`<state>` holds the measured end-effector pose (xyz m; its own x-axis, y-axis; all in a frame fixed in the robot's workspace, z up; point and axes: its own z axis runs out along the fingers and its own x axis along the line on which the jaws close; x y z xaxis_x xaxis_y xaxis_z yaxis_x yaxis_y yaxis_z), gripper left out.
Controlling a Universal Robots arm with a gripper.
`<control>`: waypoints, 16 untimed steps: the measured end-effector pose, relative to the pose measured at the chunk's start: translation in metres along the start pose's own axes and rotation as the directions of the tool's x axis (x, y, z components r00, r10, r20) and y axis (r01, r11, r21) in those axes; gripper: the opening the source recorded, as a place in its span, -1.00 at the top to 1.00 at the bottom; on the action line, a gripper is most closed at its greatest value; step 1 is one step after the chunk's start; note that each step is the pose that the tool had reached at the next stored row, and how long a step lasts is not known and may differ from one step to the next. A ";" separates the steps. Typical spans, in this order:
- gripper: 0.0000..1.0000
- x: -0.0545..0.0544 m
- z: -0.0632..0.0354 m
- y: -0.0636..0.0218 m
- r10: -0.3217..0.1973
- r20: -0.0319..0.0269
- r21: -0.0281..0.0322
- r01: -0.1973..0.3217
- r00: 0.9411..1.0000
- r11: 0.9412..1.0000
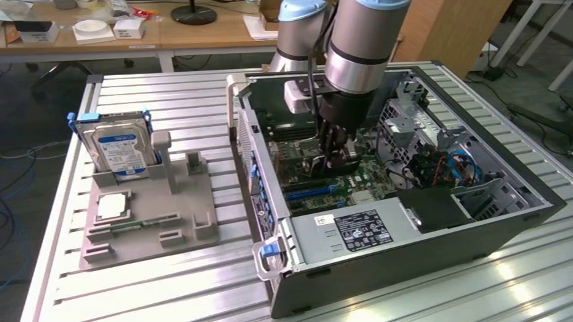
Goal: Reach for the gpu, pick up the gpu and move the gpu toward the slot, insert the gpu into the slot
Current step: 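Insert the gpu into the slot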
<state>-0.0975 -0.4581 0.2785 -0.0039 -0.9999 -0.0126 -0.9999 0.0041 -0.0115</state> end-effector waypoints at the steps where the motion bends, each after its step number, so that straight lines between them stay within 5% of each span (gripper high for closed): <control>1: 0.47 0.001 0.0004 0.0000 0.000 0.000 0.000 0.000 1.000 1.000; 16: 0.47 0.002 0.0088 0.0047 0.000 0.000 0.000 0.000 1.000 1.000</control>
<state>-0.1020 -0.4596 0.2696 -0.0039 -0.9999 -0.0125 -0.9999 0.0040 -0.0115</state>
